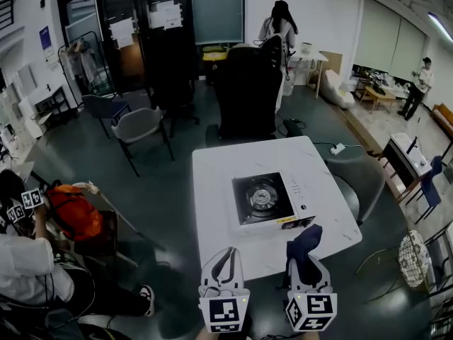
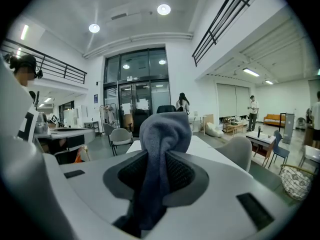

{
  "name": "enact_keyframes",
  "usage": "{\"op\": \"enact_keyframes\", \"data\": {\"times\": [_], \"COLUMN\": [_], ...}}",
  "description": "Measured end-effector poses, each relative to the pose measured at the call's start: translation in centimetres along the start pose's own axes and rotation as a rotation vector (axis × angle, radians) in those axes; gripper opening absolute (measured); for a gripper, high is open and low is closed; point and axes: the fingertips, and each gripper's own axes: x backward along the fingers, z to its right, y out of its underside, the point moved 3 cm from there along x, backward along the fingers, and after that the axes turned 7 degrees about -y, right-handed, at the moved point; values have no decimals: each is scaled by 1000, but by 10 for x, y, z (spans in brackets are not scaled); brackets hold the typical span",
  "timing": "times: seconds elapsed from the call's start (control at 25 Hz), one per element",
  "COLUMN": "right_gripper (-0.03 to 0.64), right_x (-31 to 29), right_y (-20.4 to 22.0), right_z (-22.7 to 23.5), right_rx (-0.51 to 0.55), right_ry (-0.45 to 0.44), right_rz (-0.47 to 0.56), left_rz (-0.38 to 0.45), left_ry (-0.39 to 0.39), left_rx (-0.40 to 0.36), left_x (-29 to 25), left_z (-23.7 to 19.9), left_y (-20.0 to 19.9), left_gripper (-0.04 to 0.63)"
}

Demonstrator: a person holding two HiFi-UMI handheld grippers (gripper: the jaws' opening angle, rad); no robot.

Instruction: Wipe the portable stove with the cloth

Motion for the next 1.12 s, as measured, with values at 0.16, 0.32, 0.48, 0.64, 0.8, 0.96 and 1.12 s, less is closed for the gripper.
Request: {"op": "enact_keyframes", "data": {"times": [0.16, 0.32, 0.48, 0.64, 0.8, 0.96, 1.12], "right_gripper": [107, 107, 107, 107, 107, 107, 107], "right_x": [-27, -54, -84, -108, -124, -137, -153], "right_y": [-10, -15, -16, -13, -9, -5, 2], "right_z": [9, 19, 28, 31, 38, 41, 45], "right_rx": [-8, -20, -30, -29, -24, -24, -22], "right_ry": [8, 15, 24, 25, 21, 11, -19], "right_rz": [-14, -31, -47, -68, -100, -137, -183], "left_rz": [-5, -11, -17, -32, -59, -86, -126], "left_ry": [9, 28, 36, 38, 35, 29, 13], "left_rx": [-5, -11, -11, -16, -11, -3, 24], "left_x": [-32, -63, -92, -114, -130, -142, -151], "left_z": [-6, -8, -15, -25, -28, -30, -29], "left_y": [-8, -10, -8, -1, 7, 11, 15], "left_gripper": [21, 21, 21, 21, 21, 21, 21]}}
